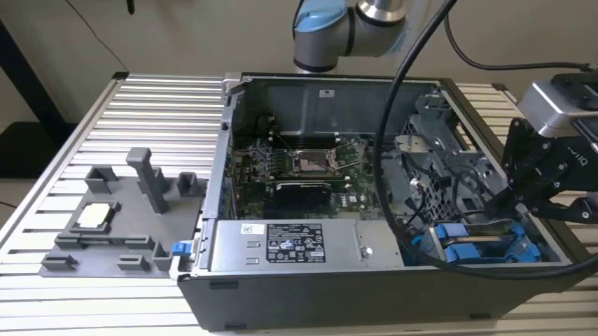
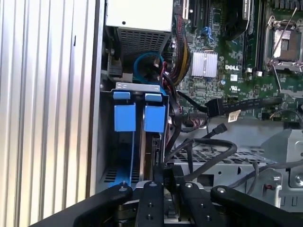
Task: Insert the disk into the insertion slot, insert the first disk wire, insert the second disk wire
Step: 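Insert the first disk wire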
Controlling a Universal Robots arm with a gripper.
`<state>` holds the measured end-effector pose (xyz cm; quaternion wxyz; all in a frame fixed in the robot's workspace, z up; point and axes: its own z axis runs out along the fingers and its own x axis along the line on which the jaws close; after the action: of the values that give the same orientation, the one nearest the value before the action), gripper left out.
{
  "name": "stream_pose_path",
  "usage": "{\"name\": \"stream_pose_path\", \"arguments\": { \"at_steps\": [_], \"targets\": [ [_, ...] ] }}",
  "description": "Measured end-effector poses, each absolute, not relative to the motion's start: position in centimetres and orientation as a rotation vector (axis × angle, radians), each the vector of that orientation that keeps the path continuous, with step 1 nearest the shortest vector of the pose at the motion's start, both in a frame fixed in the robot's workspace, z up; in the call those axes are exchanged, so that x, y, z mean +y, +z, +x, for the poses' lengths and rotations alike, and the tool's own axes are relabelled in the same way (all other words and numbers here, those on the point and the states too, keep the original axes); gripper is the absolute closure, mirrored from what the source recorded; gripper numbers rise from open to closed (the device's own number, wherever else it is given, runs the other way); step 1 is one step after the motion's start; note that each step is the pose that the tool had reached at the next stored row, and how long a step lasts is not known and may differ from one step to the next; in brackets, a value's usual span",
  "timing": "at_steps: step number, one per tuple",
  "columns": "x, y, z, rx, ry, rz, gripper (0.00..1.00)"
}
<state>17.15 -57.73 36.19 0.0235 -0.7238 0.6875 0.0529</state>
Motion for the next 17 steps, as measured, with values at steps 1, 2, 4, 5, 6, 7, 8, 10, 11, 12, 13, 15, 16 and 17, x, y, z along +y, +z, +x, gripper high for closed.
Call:
{"name": "stream_pose_path", "arguments": {
  "at_steps": [1,2,4,5,6,7,8,10,11,12,13,15,16,17],
  "targets": [
    [-57.80,36.16,17.31,2.128,0.164,-2.241,0.81],
    [-57.88,36.12,17.41,2.129,0.164,-2.241,0.81],
    [-58.07,35.99,17.56,2.130,0.164,-2.240,0.81],
    [-58.14,35.92,17.61,2.130,0.164,-2.239,0.81],
    [-58.22,35.86,17.65,2.131,0.164,-2.238,0.81],
    [-58.32,35.76,17.70,2.132,0.164,-2.238,0.81],
    [-58.39,35.68,17.71,2.132,0.164,-2.237,0.81],
    [-58.45,35.50,17.72,2.132,0.165,-2.237,0.81],
    [-58.45,35.49,17.73,2.132,0.164,-2.237,0.81],
    [-58.45,35.50,17.73,2.132,0.164,-2.237,0.81],
    [-58.45,35.50,17.73,2.132,0.164,-2.237,0.81],
    [-58.45,35.49,17.73,2.132,0.164,-2.237,0.81],
    [-58.45,35.49,17.73,2.132,0.165,-2.237,0.81],
    [-58.45,35.48,17.73,2.132,0.164,-2.237,0.81]
  ]
}}
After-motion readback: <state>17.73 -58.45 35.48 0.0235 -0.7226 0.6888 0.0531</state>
